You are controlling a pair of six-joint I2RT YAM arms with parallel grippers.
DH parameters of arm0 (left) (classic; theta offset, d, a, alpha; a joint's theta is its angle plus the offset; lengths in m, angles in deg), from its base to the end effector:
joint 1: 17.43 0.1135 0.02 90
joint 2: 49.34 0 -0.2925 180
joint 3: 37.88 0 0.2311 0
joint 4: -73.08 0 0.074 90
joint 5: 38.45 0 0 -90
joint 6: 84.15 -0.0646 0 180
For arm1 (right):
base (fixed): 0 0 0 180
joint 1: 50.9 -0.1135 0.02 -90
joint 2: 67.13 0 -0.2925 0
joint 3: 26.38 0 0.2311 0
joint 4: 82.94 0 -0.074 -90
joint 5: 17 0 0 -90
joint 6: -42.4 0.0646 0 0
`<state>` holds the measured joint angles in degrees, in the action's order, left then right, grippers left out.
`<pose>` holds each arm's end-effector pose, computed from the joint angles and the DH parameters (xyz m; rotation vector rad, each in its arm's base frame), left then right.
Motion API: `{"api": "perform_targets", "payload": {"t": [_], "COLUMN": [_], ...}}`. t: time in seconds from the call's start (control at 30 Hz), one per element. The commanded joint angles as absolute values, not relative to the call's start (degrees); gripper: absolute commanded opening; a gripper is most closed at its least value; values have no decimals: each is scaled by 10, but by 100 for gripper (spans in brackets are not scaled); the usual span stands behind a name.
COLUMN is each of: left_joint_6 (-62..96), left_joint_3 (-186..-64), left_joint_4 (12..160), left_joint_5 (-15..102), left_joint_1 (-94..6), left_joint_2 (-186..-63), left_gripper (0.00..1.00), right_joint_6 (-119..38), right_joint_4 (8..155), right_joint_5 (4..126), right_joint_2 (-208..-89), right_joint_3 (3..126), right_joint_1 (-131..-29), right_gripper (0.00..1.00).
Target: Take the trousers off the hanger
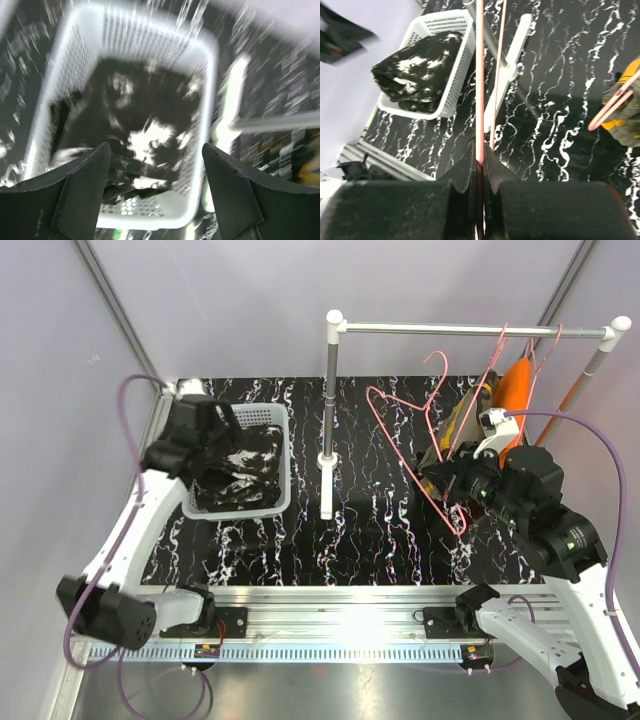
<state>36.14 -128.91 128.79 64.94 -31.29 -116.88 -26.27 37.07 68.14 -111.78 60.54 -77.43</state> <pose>0.2327 -0.0420 0.4030 -0.4386 2.0773 -0.2089 0.1002 0.0561 0.4324 -0.1473 1.9259 0.6467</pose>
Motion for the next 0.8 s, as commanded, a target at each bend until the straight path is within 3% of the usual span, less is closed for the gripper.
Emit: {"api": "perform_targets", "payload": {"t": [0.0,0.17,0.3,0.43,0.77], "left_joint_6": [378,436,477,476,417], "left_joint_3": [-1187,-1041,-970,-977,-1130], "left_joint_4": [1300,1206,1118,1113,1259], "left_joint_5": [671,697,640,624,681], "left_joint_1": [-339,-351,-346,-345,-336], "left_joint_2": [-1210,-1258,-1328,-1353,-1213], "left_gripper": [77,77,78,77,83], "right_joint_6": [-285,-294,-293,-301,-307], "right_joint_4": [387,400,413,408,407], "right_joint_5": [713,698,683,692,700], "right_joint_2": [-1121,-1118,-1127,-1147,-1175], "right_joint_3": [628,627,628,642,673], "right_joint_1": [-775,-776,-775,-776,-776], "right_gripper": [0,0,0,0,0]}}
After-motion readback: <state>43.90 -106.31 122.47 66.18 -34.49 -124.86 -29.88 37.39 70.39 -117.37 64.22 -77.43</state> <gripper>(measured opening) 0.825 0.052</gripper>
